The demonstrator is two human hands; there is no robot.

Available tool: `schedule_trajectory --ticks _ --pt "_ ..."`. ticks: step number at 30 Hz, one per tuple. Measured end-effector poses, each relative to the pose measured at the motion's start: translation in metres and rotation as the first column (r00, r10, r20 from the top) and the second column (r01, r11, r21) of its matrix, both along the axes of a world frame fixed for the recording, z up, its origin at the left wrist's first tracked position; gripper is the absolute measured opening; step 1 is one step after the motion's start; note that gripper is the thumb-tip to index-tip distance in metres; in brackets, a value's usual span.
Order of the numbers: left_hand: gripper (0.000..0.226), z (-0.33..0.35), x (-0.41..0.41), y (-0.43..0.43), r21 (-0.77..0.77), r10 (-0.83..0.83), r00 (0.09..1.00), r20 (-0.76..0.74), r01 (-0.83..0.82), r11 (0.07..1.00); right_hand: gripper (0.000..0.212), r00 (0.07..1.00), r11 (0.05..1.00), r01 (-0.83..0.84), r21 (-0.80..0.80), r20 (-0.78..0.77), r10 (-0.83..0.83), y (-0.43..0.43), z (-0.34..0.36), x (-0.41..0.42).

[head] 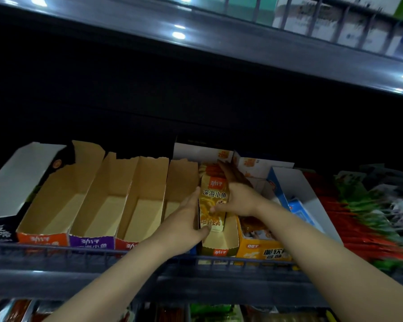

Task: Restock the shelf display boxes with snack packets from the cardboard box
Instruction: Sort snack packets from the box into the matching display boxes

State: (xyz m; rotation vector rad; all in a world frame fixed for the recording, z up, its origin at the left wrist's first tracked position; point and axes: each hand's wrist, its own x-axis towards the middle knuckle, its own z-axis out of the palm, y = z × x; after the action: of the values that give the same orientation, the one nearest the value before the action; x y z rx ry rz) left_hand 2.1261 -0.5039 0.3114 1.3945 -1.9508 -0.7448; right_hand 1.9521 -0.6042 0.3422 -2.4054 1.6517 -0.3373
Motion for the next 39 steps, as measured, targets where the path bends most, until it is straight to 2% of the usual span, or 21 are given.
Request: schedule_trajectory --ticks 3,5,7,9,11,15,17,19,23,25,27,31,35,37,39 --pt "0.093 0.003 -0.001 0.004 -0.012 0.002 1.000 0.013 -0.001 1.000 0.099 0.998 1.000 0.011 0.015 0.064 -0.012 0.015 0.004 -0.005" --pt "0.090 0.007 0.002 0.013 -0.053 0.004 0.999 0.041 -0.002 0.999 0.092 0.989 0.998 0.008 -0.055 0.151 0.001 0.036 0.010 -0.010" --pt "0.085 0.011 0.007 0.033 -0.179 0.035 0.992 0.124 -0.013 0.984 0.083 0.982 0.988 0.012 -0.157 0.189 0.018 0.066 0.015 -0.015" --pt "0.075 0.009 0.014 0.059 -0.348 0.115 0.973 0.199 -0.039 0.937 0.077 0.981 0.968 -0.046 -0.246 0.170 0.090 0.105 0.012 -0.019" --pt "0.067 -0.004 0.021 0.090 -0.416 0.149 0.966 0.213 -0.049 0.908 0.073 0.983 0.944 -0.136 -0.300 0.080 0.167 0.152 0.002 -0.020" --pt "0.059 -0.071 0.035 0.150 -0.461 0.119 0.955 0.273 0.021 0.887 0.068 0.959 0.939 -0.253 -0.233 0.069 0.276 0.237 -0.055 -0.015" --pt "0.050 -0.116 0.043 0.176 -0.445 0.068 0.967 0.246 0.050 0.894 0.066 0.951 0.954 -0.282 -0.106 0.104 0.292 0.265 -0.102 -0.012" --pt "0.044 -0.162 0.051 0.197 -0.342 0.001 0.962 0.273 0.096 0.935 0.062 0.947 0.948 -0.304 0.095 0.136 0.290 0.284 -0.155 -0.010" --pt "0.049 -0.249 0.071 0.222 0.021 -0.111 0.917 0.382 0.112 0.994 0.058 0.956 0.877 -0.290 0.383 0.147 0.252 0.301 -0.251 -0.007" --pt "0.057 -0.288 0.081 0.229 0.156 -0.127 0.911 0.392 0.070 0.985 0.058 0.971 0.835 -0.232 0.498 0.168 0.170 0.307 -0.290 -0.004" --pt "0.063 -0.317 0.089 0.236 0.294 -0.100 0.913 0.394 -0.022 0.956 0.060 0.981 0.772 -0.138 0.620 0.195 0.018 0.313 -0.322 0.002" --pt "0.067 -0.359 0.098 0.248 0.554 0.012 0.945 0.326 -0.201 0.808 0.063 0.927 0.546 0.014 0.837 0.194 -0.321 0.325 -0.378 0.017" --pt "0.044 -0.380 0.090 0.255 0.800 0.165 0.967 0.192 -0.252 0.544 0.067 0.777 0.298 0.036 0.954 0.161 -0.608 0.337 -0.405 0.026" --pt "0.045 -0.390 0.085 0.260 0.864 0.225 0.964 0.138 -0.229 0.448 0.066 0.722 0.257 0.041 0.966 0.149 -0.676 0.343 -0.414 0.027" --pt "0.054 -0.398 0.082 0.265 0.892 0.277 0.951 0.139 -0.241 0.383 0.057 0.721 0.257 0.123 0.958 0.091 -0.687 0.351 -0.425 0.025"
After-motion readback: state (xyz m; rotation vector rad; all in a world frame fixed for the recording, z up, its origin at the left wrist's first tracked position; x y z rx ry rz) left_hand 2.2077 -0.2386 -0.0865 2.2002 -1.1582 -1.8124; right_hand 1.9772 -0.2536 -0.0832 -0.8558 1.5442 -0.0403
